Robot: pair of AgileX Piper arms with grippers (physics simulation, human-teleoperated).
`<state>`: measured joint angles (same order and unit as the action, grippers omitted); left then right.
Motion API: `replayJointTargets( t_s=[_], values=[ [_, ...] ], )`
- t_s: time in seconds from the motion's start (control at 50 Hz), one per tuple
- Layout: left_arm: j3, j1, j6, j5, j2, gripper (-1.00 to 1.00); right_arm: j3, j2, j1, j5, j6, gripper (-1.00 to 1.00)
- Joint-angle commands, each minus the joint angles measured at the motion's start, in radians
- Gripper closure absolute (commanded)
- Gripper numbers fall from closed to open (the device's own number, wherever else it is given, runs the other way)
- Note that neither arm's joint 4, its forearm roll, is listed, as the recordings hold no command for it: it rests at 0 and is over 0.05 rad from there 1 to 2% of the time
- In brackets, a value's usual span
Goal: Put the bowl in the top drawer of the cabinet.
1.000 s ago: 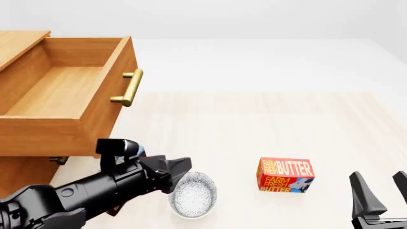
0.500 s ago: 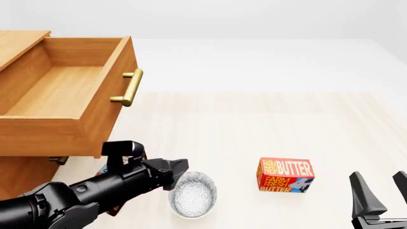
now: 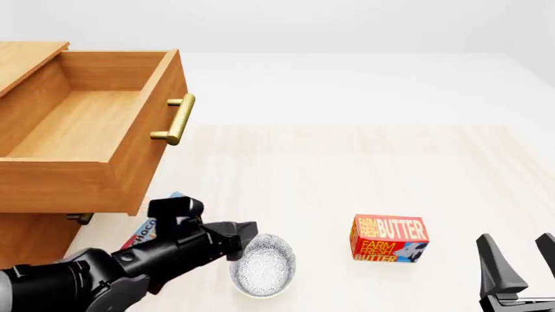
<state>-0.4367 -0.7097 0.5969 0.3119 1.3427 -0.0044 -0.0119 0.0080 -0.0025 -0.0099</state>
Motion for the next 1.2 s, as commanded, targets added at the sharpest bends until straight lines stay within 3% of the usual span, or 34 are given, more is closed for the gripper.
replayJointTargets(
  t_s=[0.02, 0.6, 0.96, 1.0, 1.04, 1.2],
  values=[
    [0.003, 0.01, 0.003, 0.025, 0.041, -1.0, 0.0, 0.0, 0.0, 0.0, 0.0, -1.0],
    [0.013, 0.013, 0.03, 0.092, 0.149, -1.0, 0.0, 0.0, 0.0, 0.0, 0.0, -1.0],
    [0.026, -0.007, 0.075, 0.147, 0.214, -1.0, 0.0, 0.0, 0.0, 0.0, 0.0, -1.0],
    [0.039, -0.02, 0.12, 0.171, 0.234, -1.0, 0.0, 0.0, 0.0, 0.0, 0.0, -1.0],
    [0.032, -0.018, 0.096, 0.162, 0.229, -1.0, 0.0, 0.0, 0.0, 0.0, 0.0, -1.0],
    [0.029, -0.023, 0.114, 0.181, 0.262, -1.0, 0.0, 0.0, 0.0, 0.0, 0.0, -1.0]
  ],
)
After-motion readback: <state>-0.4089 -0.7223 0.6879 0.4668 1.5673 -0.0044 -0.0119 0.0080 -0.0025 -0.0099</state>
